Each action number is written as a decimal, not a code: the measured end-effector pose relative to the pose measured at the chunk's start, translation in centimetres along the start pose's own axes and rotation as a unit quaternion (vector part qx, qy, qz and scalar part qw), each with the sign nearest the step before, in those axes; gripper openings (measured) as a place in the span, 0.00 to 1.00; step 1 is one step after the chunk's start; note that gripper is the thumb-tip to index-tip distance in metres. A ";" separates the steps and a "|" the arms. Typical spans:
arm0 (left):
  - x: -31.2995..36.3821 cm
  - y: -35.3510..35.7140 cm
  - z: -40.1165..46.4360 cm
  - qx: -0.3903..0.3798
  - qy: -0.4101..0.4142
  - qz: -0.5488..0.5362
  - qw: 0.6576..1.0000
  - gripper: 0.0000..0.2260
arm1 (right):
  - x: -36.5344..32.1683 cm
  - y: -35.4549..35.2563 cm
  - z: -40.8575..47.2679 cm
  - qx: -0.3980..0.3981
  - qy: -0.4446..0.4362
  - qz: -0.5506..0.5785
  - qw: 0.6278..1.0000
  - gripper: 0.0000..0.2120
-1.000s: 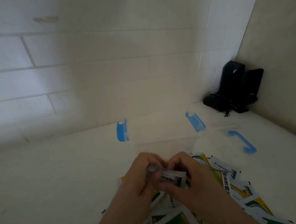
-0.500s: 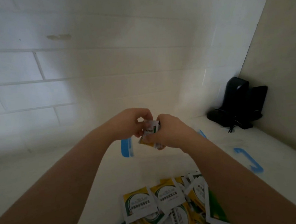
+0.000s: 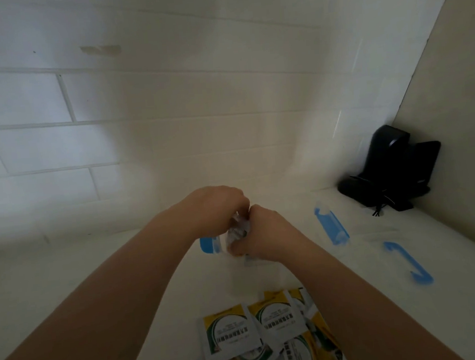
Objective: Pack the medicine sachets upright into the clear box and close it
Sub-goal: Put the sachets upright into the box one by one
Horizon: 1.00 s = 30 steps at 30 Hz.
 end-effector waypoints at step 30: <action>-1.5 -0.6 -7.5 0.153 -0.096 -0.364 0.914 0.10 | -1.1 -4.8 -5.6 0.185 -0.155 0.041 0.970 0.04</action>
Point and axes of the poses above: each hand's wrist, its own z-axis towards the middle knuckle, its own y-axis out of the palm, x = y × z, the point moved 3 cm from there along z, towards the middle knuckle, and after that the axes turned 15 degrees about -y, right-handed, at the moved point
